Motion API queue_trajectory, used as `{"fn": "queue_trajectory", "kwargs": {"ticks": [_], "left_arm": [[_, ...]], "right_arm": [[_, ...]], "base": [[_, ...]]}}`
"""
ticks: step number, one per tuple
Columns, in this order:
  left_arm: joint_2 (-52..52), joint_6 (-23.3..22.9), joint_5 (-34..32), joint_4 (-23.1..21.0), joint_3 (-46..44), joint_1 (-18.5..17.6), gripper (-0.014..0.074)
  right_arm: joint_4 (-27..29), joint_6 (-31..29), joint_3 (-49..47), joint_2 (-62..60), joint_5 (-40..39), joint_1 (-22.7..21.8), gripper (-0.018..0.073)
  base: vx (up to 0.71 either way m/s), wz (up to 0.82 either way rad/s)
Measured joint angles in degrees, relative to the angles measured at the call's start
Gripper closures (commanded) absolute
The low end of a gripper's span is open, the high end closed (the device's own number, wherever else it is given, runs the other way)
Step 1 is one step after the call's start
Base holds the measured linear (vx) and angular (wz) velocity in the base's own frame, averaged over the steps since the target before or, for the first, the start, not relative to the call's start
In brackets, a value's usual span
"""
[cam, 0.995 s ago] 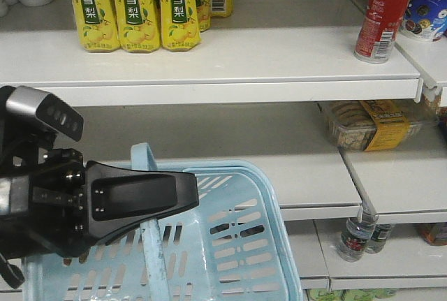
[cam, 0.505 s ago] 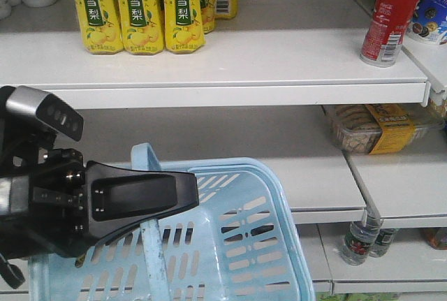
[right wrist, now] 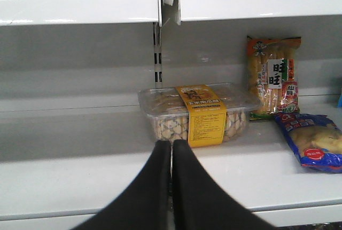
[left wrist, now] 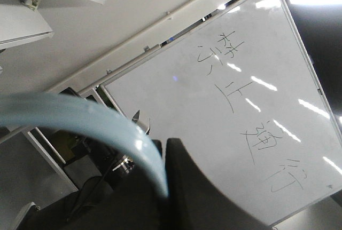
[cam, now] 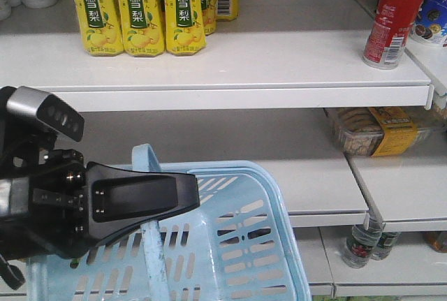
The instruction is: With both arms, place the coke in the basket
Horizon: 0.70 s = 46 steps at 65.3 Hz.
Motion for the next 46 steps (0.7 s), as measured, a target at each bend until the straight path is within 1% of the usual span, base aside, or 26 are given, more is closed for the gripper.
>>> {"fn": "queue_trajectory", "kwargs": {"ticks": [46], "left_arm": [[0.0,0.0,0.0,0.0,0.0,0.0,0.0602]], "right_arm": [[0.0,0.0,0.0,0.0,0.0,0.0,0.0564]], "base": [[0.03,0.02]]}}
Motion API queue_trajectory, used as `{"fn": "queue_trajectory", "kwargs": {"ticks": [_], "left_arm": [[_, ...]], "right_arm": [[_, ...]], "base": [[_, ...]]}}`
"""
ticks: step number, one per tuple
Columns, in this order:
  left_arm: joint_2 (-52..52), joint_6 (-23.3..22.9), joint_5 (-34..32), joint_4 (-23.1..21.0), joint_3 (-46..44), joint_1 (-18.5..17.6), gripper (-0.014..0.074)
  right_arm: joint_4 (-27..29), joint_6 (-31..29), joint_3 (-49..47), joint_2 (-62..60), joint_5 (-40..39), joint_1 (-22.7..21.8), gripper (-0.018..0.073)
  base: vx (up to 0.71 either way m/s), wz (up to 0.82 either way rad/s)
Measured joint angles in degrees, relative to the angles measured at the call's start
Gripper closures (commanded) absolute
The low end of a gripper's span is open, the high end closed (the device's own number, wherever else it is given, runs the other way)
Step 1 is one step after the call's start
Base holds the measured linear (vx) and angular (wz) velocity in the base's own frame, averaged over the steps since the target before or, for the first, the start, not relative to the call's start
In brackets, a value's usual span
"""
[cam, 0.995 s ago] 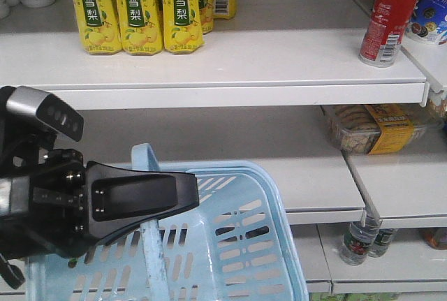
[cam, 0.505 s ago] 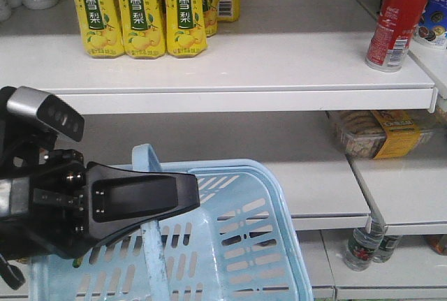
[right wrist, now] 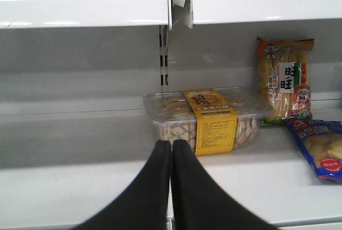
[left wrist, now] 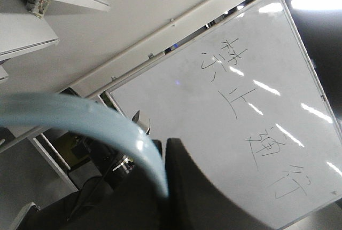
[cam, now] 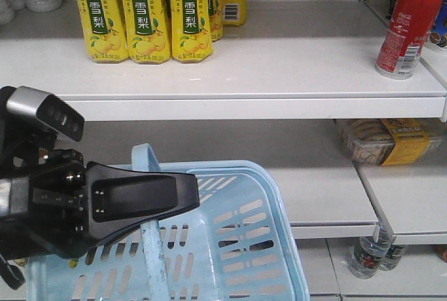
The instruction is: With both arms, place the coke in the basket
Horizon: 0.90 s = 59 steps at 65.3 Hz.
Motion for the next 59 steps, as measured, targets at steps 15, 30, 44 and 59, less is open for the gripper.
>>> {"fn": "queue_trajectory", "kwargs": {"ticks": [15,30,44,59], "left_arm": [[0.0,0.0,0.0,0.0,0.0,0.0,0.0602],[0.0,0.0,0.0,0.0,0.0,0.0,0.0602],[0.0,0.0,0.0,0.0,0.0,0.0,0.0602],[0.0,0.0,0.0,0.0,0.0,0.0,0.0602]], "right_arm": [[0.0,0.0,0.0,0.0,0.0,0.0,0.0564],[0.0,0.0,0.0,0.0,0.0,0.0,0.0564],[0.0,0.0,0.0,0.0,0.0,0.0,0.0564],[0.0,0.0,0.0,0.0,0.0,0.0,0.0564]], "base": [[0.02,0.02],[0.02,0.01],[0.02,0.00],[0.02,0.01]]}}
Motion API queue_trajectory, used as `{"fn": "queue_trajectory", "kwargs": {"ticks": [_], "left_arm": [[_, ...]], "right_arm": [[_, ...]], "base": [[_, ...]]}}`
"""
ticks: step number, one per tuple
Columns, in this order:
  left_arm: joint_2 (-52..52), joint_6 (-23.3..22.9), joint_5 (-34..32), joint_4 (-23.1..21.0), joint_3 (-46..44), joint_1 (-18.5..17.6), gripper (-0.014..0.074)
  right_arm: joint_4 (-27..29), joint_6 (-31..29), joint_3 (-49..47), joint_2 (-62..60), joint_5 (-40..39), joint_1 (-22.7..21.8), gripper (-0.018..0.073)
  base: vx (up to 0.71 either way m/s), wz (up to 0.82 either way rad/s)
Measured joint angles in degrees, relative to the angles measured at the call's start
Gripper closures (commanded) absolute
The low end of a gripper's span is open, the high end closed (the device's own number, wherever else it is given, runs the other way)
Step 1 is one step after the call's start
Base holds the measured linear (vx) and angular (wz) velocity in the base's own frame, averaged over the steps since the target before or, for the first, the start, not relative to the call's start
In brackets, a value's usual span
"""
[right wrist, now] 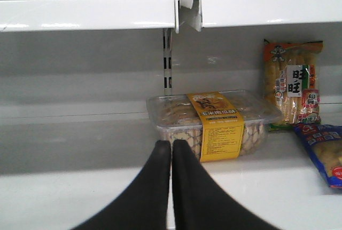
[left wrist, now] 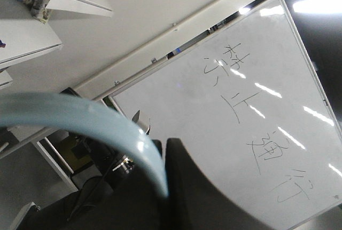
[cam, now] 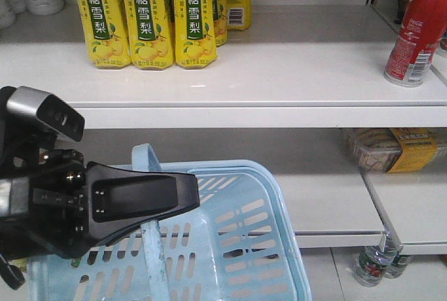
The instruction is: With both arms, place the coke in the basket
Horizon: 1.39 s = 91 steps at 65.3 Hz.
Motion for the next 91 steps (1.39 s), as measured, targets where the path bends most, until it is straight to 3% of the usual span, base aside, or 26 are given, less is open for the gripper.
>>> {"fn": "queue_trajectory", "kwargs": {"ticks": [91], "left_arm": [[0.0,0.0,0.0,0.0,0.0,0.0,0.0602]], "right_arm": [[0.0,0.0,0.0,0.0,0.0,0.0,0.0564]], "base": [[0.01,0.01]]}}
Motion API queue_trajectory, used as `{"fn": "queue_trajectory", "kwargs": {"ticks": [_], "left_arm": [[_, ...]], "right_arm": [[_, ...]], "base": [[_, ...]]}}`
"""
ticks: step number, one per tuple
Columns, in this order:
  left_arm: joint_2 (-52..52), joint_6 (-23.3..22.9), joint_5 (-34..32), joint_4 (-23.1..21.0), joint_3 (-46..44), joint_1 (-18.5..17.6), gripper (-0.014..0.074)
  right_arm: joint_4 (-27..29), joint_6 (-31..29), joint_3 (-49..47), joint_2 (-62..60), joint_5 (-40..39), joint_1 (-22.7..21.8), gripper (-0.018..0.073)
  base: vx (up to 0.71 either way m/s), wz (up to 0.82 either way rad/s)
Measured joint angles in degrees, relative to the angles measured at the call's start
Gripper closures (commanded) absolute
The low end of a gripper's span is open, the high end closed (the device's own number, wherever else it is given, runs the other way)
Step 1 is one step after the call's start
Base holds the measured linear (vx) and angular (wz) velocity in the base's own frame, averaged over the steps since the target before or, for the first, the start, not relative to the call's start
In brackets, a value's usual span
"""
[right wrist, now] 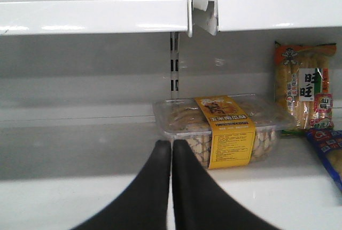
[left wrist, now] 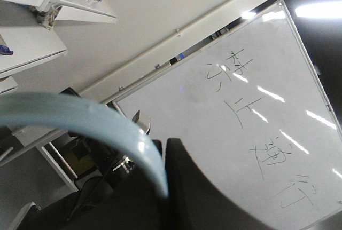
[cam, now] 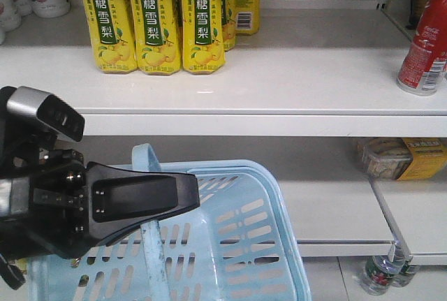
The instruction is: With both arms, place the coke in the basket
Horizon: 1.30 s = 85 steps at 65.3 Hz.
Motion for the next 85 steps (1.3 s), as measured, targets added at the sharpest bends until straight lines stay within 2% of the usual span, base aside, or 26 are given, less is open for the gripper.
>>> {"fn": "queue_trajectory", "kwargs": {"ticks": [38,46,53,62,66,69,73,76,85], "left_arm": [[0.0,0.0,0.0,0.0,0.0,0.0,0.0602],[0.0,0.0,0.0,0.0,0.0,0.0,0.0602],[0.0,0.0,0.0,0.0,0.0,0.0,0.0602],[0.0,0.0,0.0,0.0,0.0,0.0,0.0602],[0.0,0.0,0.0,0.0,0.0,0.0,0.0602],[0.0,0.0,0.0,0.0,0.0,0.0,0.0602],[0.0,0.0,0.0,0.0,0.0,0.0,0.0602],[0.0,0.0,0.0,0.0,0.0,0.0,0.0602],[0.0,0.0,0.0,0.0,0.0,0.0,0.0602]], "right_arm": [[0.0,0.0,0.0,0.0,0.0,0.0,0.0564],[2.3,1.2,0.1,0.0,-1.9,0.0,0.0564],[10.9,7.8,0.0,0.0,-9.5,0.0,0.0564],[23.1,20.4,0.0,0.0,-21.8,0.0,0.0564],[26.3,26.7,0.0,0.0,-26.7,0.0,0.0564],[26.5,30.9,-0.6,0.0,-28.9,0.0,0.0564],[22.3,35.6,-2.7,0.0,-29.1,0.0,0.0564],[16.4,37.7,-6.1,0.0,-27.8,0.0,0.0560],[-13.2,46.7,-19.1,3.5,-18.1,0.7,0.0498]], "base": [[0.00,0.00],[0.00,0.00],[0.00,0.00],[0.00,0.00],[0.00,0.00],[0.00,0.00],[0.00,0.00],[0.00,0.00],[0.00,0.00]]}}
